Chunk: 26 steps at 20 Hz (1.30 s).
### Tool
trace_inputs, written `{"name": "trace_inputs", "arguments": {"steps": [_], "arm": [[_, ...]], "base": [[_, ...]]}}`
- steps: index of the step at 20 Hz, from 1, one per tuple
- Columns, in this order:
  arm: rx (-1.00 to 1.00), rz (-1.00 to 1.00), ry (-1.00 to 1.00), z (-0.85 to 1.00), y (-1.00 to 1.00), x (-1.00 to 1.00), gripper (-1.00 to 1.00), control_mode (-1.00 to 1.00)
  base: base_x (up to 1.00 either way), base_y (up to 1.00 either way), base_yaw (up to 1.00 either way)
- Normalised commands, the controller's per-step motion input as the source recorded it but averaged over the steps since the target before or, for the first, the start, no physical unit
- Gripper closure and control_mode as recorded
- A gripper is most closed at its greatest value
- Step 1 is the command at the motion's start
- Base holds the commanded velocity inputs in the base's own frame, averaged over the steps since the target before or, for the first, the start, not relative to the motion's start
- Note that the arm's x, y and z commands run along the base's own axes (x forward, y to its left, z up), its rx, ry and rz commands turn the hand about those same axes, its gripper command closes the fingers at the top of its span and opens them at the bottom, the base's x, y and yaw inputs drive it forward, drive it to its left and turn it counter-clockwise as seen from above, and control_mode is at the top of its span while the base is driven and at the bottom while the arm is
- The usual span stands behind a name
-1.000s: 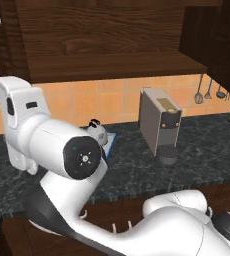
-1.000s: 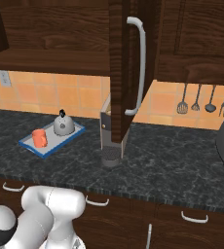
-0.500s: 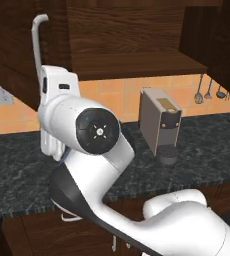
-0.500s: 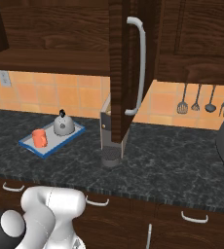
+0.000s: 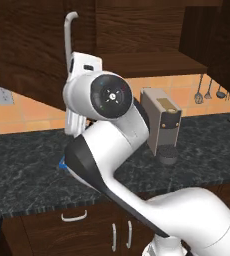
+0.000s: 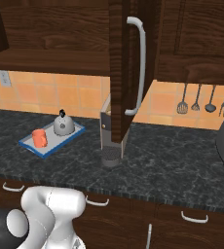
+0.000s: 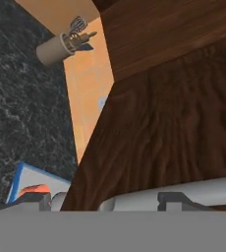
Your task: Pick the kettle from the counter and place it on the tray. Then pick the mug from the cabinet and place it on the tray. Then close the cabinet doors.
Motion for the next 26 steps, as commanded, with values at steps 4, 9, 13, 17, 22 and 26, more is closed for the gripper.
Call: {"name": "trace_inputs", "arguments": {"steps": [4,9,13,17,22,26], "arm": [[0.00,-0.10,0.04,-0.07,-0.47,0.81,-1.00,-1.00],[0.00,-0.01,0.01,-0.15,-0.36,0.95,-1.00,-1.00],[0.00,0.00,0.00,-0.23,-0.27,1.00,-1.00,-1.00],[0.00,0.00,0.00,-0.30,-0.15,1.00,-1.00,-1.00],[0.00,0.00,0.00,-0.26,-0.08,1.00,-1.00,-1.00],[0.00,0.00,0.00,-0.20,-0.02,0.99,-1.00,-1.00]], "base": [[0.00,0.00,0.00],[0.00,0.00,0.00],[0.00,0.00,0.00],[0.00,0.00,0.00],[0.00,0.00,0.00],[0.00,0.00,0.00]]}}
